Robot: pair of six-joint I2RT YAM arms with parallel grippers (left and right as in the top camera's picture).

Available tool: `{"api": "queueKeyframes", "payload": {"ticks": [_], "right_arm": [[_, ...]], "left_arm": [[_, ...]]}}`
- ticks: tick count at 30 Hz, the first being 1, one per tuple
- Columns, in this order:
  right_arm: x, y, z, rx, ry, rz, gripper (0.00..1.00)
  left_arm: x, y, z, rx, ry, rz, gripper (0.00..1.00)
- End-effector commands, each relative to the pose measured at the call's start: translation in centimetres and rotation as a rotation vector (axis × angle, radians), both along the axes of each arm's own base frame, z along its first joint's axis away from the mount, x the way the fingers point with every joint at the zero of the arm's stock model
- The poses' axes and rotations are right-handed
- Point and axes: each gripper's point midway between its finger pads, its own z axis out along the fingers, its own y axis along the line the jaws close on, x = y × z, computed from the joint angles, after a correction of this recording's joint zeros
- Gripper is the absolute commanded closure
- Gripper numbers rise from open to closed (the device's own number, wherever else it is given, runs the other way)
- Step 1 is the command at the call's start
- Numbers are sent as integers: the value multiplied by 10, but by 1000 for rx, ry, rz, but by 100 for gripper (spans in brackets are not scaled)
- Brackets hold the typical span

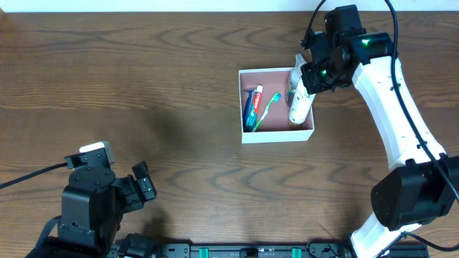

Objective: Pack container
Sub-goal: 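Lower the lotion bottle into the box beside the pump bottle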

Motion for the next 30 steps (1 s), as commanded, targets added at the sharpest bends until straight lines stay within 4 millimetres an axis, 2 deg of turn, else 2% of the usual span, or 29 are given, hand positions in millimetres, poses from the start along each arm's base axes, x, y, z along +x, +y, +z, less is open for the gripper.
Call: {"api": "queueKeyframes", "payload": {"ticks": [1, 8, 13, 19, 24, 30], "right_arm": [[-4, 2, -4, -9, 9, 12, 99], [0, 4, 25, 5, -64, 15, 99], [-15, 4, 43, 8, -78, 23, 99], [-30, 10, 43, 1, -41, 48, 96], [-26, 11, 44, -20, -63, 50, 92], [-18, -1, 45, -91, -100, 19, 99]], "left_arm": [[0, 2, 0, -1, -1, 18, 2], [0, 2, 0, -1, -1, 18, 2], [0, 2, 0, -1, -1, 18, 2], [0, 2, 0, -1, -1, 18, 2], [0, 2, 0, -1, -1, 18, 2], [0, 2, 0, -1, -1, 18, 2]]}}
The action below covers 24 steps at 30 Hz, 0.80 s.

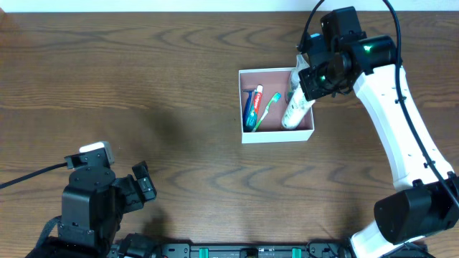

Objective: Pack container
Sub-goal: 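Lower the lotion bottle into the box beside the pump bottle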

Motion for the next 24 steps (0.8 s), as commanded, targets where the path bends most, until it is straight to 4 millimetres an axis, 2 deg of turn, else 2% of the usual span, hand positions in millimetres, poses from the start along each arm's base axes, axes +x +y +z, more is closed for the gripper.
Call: {"api": "queueKeyframes", "payload": {"ticks": [1, 24], "right_arm": [[6, -9, 18, -54, -76, -18, 99], [8, -10, 20, -62, -90, -23, 99]], "left_arm": [[0, 2, 0, -1, -1, 18, 2], [0, 2, 0, -1, -1, 18, 2]]}}
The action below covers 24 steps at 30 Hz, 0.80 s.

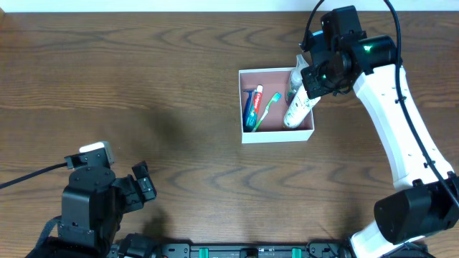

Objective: Pack container
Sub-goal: 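Lower the lotion bottle into the box beside the pump bottle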

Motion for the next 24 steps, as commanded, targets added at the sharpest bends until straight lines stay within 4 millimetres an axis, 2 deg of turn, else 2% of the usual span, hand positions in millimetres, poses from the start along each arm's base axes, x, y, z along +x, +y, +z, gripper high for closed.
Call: {"api": "queueKeyframes", "payload": {"ticks": [1, 8, 15, 19, 24], "right_arm": [[2, -1, 20, -8, -62, 2, 99], [3, -4, 22, -25, -70, -8, 99], [0, -4, 42, 0, -121, -27, 99], [-5, 2, 54, 10, -151, -10, 99], [-10, 9, 55, 10, -147, 11, 99]], "left_arm": [[0, 2, 0, 0, -1, 18, 2], [0, 2, 0, -1, -1, 18, 2], [0, 2, 0, -1, -1, 18, 2], [0, 2, 0, -1, -1, 18, 2], [0, 2, 0, -1, -1, 18, 2]]}}
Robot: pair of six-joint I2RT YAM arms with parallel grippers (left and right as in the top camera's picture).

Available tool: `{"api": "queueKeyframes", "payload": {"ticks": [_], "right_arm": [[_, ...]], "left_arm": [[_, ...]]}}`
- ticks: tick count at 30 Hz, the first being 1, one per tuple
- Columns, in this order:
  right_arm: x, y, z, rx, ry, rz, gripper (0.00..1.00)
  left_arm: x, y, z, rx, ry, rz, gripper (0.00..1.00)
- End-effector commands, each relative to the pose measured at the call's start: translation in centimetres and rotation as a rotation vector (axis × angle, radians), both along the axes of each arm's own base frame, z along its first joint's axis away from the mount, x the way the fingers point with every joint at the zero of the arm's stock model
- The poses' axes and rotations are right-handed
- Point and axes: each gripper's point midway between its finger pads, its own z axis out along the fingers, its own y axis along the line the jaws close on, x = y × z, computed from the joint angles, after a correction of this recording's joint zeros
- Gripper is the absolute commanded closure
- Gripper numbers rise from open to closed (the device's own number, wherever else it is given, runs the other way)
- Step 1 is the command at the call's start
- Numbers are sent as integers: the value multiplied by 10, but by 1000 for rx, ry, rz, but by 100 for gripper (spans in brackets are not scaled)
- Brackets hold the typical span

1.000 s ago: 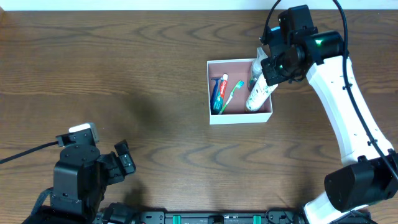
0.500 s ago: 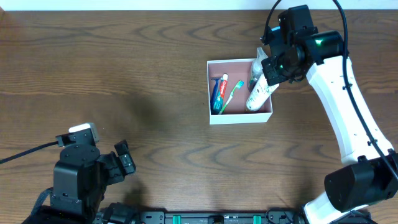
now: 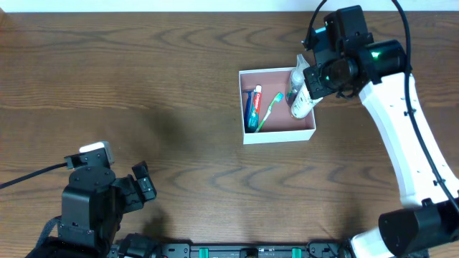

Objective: Pack container
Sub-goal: 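Lower the lotion bottle into the box beside the pump bottle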

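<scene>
A white open box stands on the table at the right of the overhead view. Inside it, on the left, lie a blue and red toothpaste tube and a green toothbrush. My right gripper hangs over the box's far right corner, shut on the top of a white bottle with green print. The bottle tilts over the right side of the box, its lower end by the right wall. My left gripper rests near the front left edge, holding nothing; its jaws are not clear.
The brown wooden table carries nothing else in view. The white right arm stretches from the front right corner to the box. The left arm's black base sits at the front left.
The right gripper has shifted slightly right and back with the white bottle. The bottle's lower end now sits nearer the box's right wall. The left arm has not moved.
The right gripper held the white bottle's top over the box's right side throughout. The bottle's lower end lay by the right wall, then swung left toward the middle, then drifted back right. The toothpaste, the toothbrush and the left arm stayed put.
</scene>
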Motion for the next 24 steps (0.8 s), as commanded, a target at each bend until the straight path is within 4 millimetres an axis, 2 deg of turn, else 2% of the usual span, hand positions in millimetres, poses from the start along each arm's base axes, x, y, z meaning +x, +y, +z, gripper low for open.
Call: {"api": "queueKeyframes", "payload": {"ticks": [1, 15, 24], "right_arm": [[-2, 8, 25, 20, -65, 7, 99], [-8, 6, 17, 9, -24, 7, 99], [-4, 7, -5, -11, 43, 6, 99]], "left_arm": [[0, 2, 0, -1, -1, 18, 2], [0, 2, 0, -1, -1, 18, 2], [0, 2, 0, -1, -1, 18, 2]]}}
